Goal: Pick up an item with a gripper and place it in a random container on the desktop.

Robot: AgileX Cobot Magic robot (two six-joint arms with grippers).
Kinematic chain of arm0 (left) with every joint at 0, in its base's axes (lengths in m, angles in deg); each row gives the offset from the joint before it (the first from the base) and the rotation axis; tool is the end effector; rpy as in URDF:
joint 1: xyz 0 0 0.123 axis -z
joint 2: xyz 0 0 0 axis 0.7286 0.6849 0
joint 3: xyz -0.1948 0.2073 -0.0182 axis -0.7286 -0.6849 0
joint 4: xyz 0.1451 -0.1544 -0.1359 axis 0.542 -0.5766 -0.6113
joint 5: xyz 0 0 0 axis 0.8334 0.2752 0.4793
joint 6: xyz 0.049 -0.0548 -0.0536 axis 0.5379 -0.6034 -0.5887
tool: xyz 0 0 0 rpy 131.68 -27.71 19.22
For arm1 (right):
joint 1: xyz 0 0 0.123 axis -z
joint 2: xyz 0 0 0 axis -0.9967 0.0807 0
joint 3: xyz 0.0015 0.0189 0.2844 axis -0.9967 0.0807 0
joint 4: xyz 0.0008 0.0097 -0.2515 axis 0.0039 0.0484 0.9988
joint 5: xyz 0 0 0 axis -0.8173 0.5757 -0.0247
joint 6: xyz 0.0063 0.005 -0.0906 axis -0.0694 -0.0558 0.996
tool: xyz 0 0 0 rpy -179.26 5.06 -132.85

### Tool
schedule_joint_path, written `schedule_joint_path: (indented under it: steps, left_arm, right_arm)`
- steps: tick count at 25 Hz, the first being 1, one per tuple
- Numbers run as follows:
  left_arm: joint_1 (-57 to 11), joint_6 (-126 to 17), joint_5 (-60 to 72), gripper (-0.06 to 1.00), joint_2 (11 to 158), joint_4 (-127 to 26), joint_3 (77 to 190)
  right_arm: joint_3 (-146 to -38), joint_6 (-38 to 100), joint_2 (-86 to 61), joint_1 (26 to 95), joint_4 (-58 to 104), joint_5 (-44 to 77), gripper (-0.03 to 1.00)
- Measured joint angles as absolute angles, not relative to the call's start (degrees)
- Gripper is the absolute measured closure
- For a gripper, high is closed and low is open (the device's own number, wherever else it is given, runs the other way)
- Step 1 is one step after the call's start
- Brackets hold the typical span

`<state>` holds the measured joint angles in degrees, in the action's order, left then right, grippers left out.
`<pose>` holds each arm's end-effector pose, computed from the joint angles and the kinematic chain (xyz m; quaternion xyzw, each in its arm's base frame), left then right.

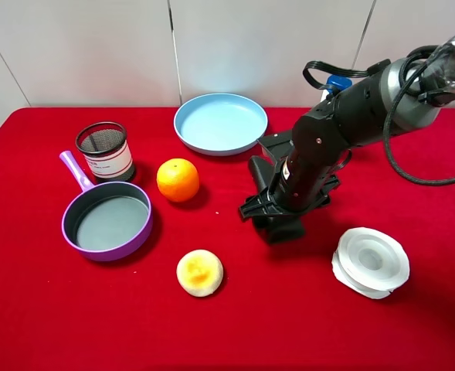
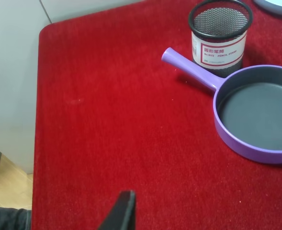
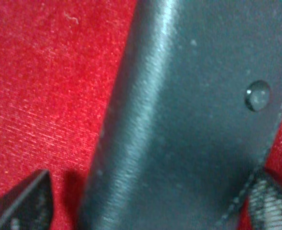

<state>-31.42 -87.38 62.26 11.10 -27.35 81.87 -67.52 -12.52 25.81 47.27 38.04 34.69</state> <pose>-0.0005 0.0144 0.2746 0.1211 0.8414 0.0227 0.5261 0.2661 0.2017 0.1006 -0.2075 0.9724 0.0178 0.1050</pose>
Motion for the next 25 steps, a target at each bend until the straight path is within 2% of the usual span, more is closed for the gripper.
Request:
schedule_joint_path:
  steps: [3, 25]
  left_arm:
    - [-31.4, -87.4, 62.3, 0.0, 11.1, -27.3, 81.9]
    - [-31.4, -87.4, 62.3, 0.0, 11.1, -27.3, 81.9]
  right_arm:
    - [-67.6, -12.6, 25.8, 47.3, 37.9, 34.7, 0.59]
    - [-67.6, -13.5, 25.5, 47.3, 37.8, 35.2, 0.62]
